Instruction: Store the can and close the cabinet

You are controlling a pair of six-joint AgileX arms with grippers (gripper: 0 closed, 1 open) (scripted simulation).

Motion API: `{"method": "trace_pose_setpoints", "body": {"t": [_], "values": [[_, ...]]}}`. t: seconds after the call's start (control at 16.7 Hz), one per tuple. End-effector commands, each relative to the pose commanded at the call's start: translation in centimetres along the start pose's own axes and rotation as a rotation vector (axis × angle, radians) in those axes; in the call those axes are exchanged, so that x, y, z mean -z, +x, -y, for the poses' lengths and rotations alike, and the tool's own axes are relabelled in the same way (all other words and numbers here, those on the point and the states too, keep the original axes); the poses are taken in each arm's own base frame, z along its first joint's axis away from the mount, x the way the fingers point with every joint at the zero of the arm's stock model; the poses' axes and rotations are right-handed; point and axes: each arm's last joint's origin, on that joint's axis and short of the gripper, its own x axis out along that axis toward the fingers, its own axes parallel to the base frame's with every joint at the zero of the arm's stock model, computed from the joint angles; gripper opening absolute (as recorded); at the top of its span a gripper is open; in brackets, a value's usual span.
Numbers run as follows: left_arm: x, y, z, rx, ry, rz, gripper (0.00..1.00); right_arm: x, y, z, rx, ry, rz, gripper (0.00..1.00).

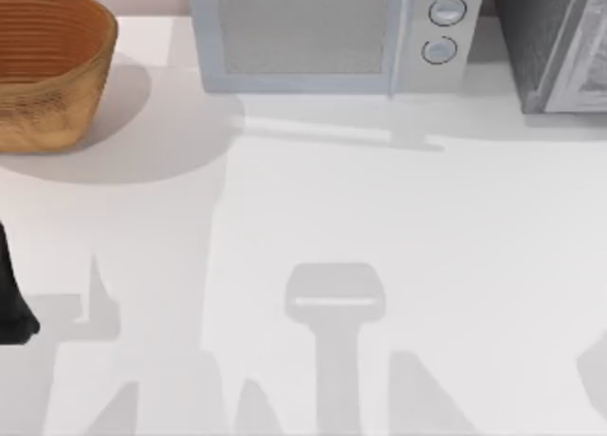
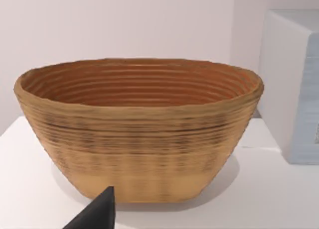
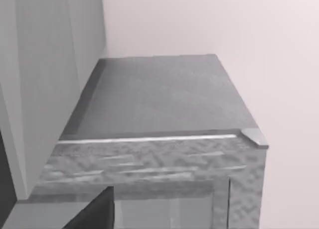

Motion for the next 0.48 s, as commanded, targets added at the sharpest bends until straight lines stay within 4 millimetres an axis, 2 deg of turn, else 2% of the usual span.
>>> {"method": "trace_pose_setpoints", "body": {"t": [0.3,0.48], "values": [[0.0,0.0,0.0,0.000,0.000,0.000,1.00,0.4,4.5,-4.7,0.005,0.008,-0.017,1.00],[0.0,0.0,0.0,0.000,0.000,0.000,1.00,0.1,5.9,-8.1,0.002,-0.009,-0.005,1.00]]}}
